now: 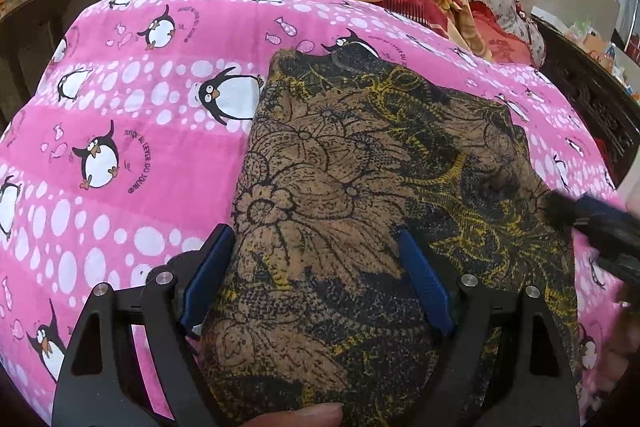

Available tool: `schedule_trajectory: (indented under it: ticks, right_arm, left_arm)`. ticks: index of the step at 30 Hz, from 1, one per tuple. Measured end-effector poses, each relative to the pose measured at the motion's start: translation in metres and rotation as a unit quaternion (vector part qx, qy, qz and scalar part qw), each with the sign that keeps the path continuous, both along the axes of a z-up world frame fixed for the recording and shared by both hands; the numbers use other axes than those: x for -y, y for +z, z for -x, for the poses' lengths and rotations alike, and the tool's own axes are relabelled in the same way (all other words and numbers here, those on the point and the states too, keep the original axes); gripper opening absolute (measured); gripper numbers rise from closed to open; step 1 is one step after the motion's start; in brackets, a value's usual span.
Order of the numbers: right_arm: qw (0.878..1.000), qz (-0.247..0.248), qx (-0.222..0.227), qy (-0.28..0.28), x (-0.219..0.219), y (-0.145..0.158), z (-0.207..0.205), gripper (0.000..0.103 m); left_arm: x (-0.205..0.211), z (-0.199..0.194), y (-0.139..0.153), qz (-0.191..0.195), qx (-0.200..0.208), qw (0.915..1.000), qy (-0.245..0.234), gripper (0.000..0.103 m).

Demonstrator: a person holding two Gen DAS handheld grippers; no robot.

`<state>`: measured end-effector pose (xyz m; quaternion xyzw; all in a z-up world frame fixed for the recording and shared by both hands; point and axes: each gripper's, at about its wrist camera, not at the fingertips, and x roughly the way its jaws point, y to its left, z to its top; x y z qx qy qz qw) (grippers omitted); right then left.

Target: Fold small clothes

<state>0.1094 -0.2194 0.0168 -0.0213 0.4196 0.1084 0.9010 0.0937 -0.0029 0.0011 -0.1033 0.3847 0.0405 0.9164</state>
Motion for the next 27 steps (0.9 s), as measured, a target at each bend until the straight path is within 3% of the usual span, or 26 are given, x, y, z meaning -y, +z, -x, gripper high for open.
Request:
schedule_trajectory:
  ticks: [4, 7, 10, 14, 17, 20, 24, 27]
  right_arm:
    - [0.994, 0.005, 0.059, 0.088, -0.029, 0.037, 0.049, 0.076]
    - [0.99, -0.002, 0.049, 0.132, -0.042, 0.039, 0.063, 0.038]
    - [0.99, -0.019, 0.016, 0.138, -0.041, 0.024, 0.058, 0.023]
    - [0.991, -0.028, -0.035, 0.129, -0.033, -0.011, 0.038, 0.023]
    - [0.988, -0.038, -0.023, 0.147, -0.028, -0.025, 0.033, 0.023]
    - [0.989, -0.025, -0.024, 0.142, -0.031, -0.025, 0.034, 0.025]
    - [0.99, -0.047, -0.047, 0.121, -0.026, -0.011, 0.033, 0.026]
    - [0.991, -0.034, -0.004, 0.133, -0.029, 0.017, 0.068, 0.026]
  left_arm:
    - [-0.001, 0.0, 0.0, 0.002, 0.0, 1.0, 0.0, 0.084]
    - [-0.001, 0.0, 0.0, 0.003, 0.0, 1.0, 0.0, 0.084]
    - [0.0, 0.0, 0.0, 0.003, 0.0, 1.0, 0.0, 0.084]
    - [-0.001, -0.001, 0.0, 0.001, -0.002, 1.0, 0.0, 0.084]
    - [0.0, -0.002, 0.0, -0.002, -0.004, 1.0, 0.0, 0.084]
    - [0.0, -0.002, 0.0, 0.0, -0.004, 1.0, 0.0, 0.084]
    - [-0.001, -0.002, -0.001, 0.004, -0.003, 1.0, 0.0, 0.084]
    - [-0.001, -0.002, -0.001, 0.004, -0.002, 1.0, 0.0, 0.084]
